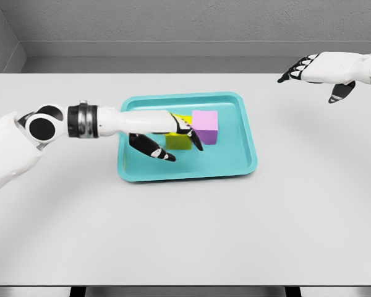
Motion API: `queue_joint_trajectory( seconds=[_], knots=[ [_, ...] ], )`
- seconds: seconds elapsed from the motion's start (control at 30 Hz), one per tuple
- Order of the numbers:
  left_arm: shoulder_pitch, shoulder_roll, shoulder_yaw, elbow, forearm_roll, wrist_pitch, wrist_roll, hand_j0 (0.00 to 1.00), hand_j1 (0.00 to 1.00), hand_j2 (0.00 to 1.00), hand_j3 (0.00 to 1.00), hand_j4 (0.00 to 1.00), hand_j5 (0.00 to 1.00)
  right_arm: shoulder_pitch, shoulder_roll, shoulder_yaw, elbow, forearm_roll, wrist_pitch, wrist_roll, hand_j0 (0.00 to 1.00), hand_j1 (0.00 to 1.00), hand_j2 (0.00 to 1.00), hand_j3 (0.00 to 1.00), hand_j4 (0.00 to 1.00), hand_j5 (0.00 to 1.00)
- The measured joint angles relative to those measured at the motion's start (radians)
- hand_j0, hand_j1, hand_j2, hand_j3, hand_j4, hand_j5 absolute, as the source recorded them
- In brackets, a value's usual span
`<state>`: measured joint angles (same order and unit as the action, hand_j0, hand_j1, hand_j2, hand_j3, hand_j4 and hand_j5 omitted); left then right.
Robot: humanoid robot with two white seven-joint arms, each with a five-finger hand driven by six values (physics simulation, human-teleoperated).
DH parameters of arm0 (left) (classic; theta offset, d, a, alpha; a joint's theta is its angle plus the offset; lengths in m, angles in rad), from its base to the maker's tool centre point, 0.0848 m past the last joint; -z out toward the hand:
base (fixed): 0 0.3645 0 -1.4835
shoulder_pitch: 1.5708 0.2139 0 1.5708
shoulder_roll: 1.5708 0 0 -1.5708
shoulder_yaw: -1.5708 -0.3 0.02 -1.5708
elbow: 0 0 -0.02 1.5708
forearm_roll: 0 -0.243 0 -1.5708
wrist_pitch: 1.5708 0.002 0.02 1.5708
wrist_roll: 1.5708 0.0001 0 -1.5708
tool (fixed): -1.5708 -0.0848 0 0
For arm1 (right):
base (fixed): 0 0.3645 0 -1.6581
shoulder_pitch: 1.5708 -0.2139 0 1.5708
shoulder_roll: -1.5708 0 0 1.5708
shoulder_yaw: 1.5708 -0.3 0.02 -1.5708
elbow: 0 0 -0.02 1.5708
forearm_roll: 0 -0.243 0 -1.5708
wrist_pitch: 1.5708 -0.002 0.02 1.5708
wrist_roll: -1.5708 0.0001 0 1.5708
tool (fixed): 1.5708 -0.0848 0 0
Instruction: Push two cubes
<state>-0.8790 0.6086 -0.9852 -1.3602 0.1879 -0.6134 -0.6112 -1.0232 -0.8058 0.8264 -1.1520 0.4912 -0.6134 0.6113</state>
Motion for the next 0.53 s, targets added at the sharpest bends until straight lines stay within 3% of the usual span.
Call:
queue_joint_trajectory(
  seconds=[0.1, 0.2, 0.33, 0.53],
  knots=[
    [0.0, 0.106, 0.075, -0.033, 0.034, 0.0, 0.0, 1.0, 1.0, 1.0, 1.0, 1.0, 1.0, 0.0, -0.001, 0.0, -0.002, 0.0, 0.0, 0.0, 1.0, 1.0, 1.0, 1.0, 1.0, 1.0],
    [0.011, 0.178, 0.205, 0.035, 0.045, 0.0, 0.0, 1.0, 1.0, 1.0, 1.0, 1.0, 1.0, 0.0, -0.002, 0.0, -0.003, 0.0, 0.0, 0.0, 1.0, 1.0, 1.0, 1.0, 1.0, 1.0],
    [0.067, 0.157, 0.287, 0.198, 0.023, 0.0, 0.0, 1.0, 1.0, 1.0, 1.0, 1.0, 1.0, 0.0, -0.003, 0.0, -0.003, 0.0, 0.0, 0.0, 1.0, 1.0, 1.0, 1.0, 1.0, 1.0],
    [0.071, 0.119, 0.311, 0.307, -0.013, 0.0, 0.0, 1.0, 1.0, 1.0, 1.0, 1.0, 1.0, 0.0, -0.007, 0.0, -0.003, 0.0, 0.0, 0.0, 1.0, 1.0, 1.0, 1.0, 1.0, 1.0]
  ],
)
